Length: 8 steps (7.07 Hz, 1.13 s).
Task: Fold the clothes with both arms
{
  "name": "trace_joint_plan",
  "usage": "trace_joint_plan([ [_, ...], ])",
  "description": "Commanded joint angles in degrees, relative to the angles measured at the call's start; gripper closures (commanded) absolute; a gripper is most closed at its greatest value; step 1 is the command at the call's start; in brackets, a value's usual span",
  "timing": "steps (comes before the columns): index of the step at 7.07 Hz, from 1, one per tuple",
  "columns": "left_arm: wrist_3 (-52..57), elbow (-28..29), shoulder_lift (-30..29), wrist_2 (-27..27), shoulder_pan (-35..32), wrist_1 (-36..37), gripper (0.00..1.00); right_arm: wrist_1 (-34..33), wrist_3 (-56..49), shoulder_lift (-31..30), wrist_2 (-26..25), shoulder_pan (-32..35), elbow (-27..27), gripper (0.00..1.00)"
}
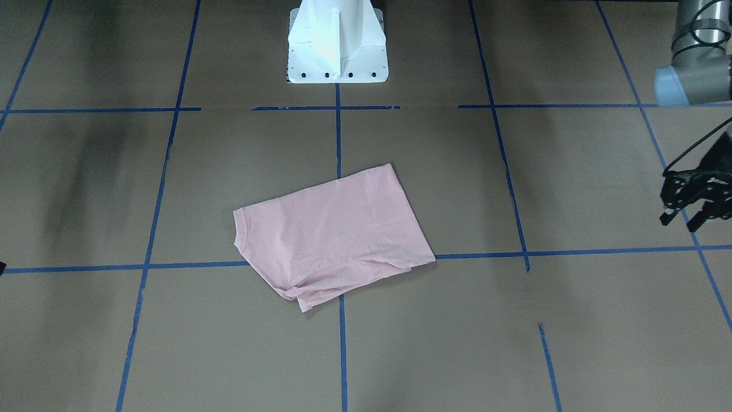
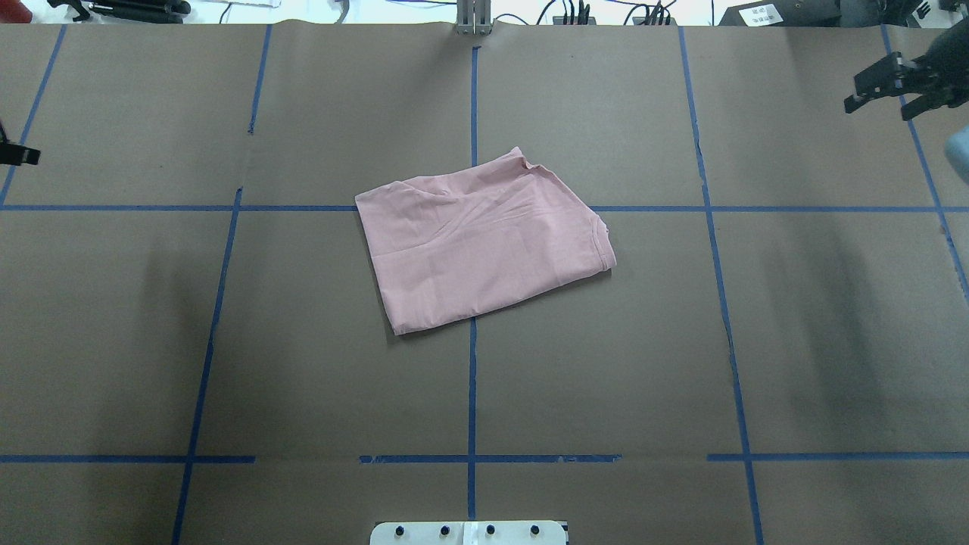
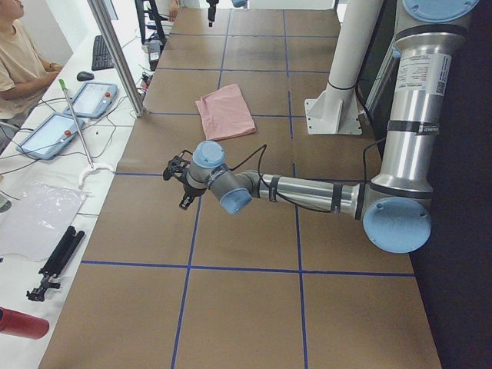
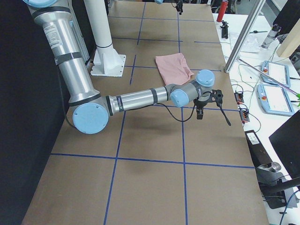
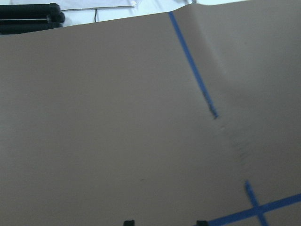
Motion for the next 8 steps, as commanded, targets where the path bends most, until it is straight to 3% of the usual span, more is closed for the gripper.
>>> trace_joint_plan([
  [1, 9.0, 4.1, 1.2, -4.4, -7.0, 3.1, 0.00, -11.4, -20.7, -6.0, 1.1, 6.7, 3.6, 0.00],
  [2, 14.8, 3.5, 1.2, -8.6, -9.8, 8.5, 0.00, -20.4, -30.0, -6.7, 0.6, 9.8, 6.8, 0.00],
  [3, 22.3, 2.2, 1.1, -11.3, -14.2, 15.8, 0.00, -24.9, -33.4, -10.6, 0.5, 11.2, 11.0, 0.00],
  [5, 25.5, -8.0, 2.1, -10.9, -15.6, 32.4, 0.00, -25.1, -33.3, -15.8, -0.8, 11.2, 16.9, 0.00],
  [8, 27.1, -8.9, 6.0, -11.6, -15.5, 32.2, 0.00, -25.2, -32.6, -16.2, -0.4, 11.1, 17.4, 0.00],
])
